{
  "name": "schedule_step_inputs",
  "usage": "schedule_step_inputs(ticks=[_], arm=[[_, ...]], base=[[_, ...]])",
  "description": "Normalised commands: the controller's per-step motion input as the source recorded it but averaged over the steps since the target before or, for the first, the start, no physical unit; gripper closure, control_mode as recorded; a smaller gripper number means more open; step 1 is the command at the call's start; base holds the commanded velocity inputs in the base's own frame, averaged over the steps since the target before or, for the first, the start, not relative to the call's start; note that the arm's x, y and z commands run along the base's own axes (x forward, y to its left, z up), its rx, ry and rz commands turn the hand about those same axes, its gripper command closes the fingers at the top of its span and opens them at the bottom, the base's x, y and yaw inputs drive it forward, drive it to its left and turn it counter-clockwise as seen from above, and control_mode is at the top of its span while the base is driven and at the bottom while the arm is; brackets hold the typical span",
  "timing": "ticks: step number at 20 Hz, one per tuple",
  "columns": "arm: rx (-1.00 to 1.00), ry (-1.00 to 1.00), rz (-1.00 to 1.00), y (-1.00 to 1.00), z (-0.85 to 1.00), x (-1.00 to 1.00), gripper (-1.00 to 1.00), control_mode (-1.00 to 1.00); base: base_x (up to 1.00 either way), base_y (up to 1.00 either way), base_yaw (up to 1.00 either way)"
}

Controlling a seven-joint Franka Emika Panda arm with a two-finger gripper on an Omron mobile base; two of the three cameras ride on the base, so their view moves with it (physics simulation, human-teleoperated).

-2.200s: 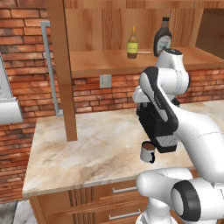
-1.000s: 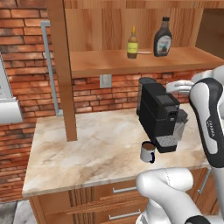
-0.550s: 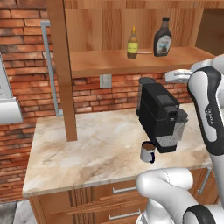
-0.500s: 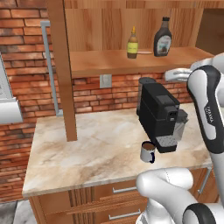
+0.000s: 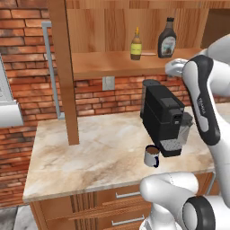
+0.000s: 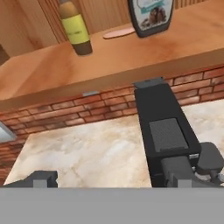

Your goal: Pick the syrup bottle and honey bottle from the cabinet and place them next to the mug.

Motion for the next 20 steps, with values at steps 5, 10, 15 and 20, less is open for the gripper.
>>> schedule_step_inputs(ticks=[5,10,15,20], arm=[[-0.06,0.05,-0.08,0.0,0.04,0.0,-1.0,-1.0],[-0.16,0.12,0.0,0.0,0.0,0.01,-1.0,-1.0],[-0.14,0.07,0.0,-0.11,0.13,0.16,-1.0,-1.0],[-0.12,-0.01,0.0,-0.28,0.2,0.03,-1.0,-1.0]], base=[[0.0,0.0,0.0],[0.0,0.0,0.0],[0.0,0.0,0.0],[0.0,0.0,0.0]])
